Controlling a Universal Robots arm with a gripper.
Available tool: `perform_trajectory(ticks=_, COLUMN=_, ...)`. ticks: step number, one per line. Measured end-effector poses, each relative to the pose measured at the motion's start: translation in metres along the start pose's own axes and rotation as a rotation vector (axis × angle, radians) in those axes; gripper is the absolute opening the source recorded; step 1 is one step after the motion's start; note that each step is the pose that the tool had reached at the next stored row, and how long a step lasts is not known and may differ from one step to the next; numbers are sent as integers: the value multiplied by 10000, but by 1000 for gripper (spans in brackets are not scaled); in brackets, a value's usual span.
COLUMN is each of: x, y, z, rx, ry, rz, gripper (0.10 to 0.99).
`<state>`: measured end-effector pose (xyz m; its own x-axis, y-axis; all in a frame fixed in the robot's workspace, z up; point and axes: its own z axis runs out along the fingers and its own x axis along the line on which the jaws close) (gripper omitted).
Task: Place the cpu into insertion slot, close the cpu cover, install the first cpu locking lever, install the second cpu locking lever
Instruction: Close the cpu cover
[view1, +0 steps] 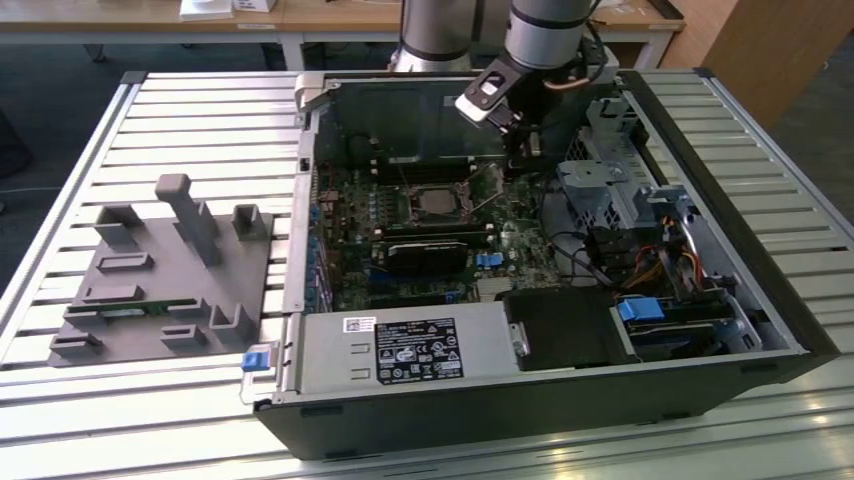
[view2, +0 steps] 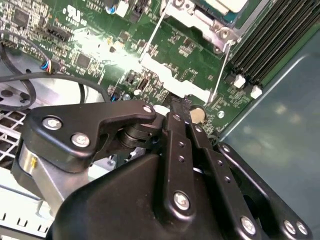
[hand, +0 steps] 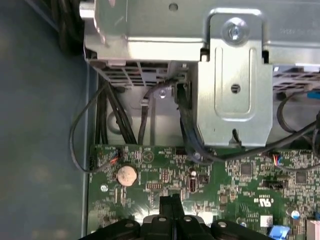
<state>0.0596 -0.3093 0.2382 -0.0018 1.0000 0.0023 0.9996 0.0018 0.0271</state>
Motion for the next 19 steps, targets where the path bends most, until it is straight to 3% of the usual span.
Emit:
perform_trajectory(ticks=8, x=0, y=-124, z=8, rx=-1, ry=3, rz=0, gripper=106)
perform_trajectory(ticks=19, x=0, y=-171, z=11, rx=0, ry=1, rz=1, gripper=106)
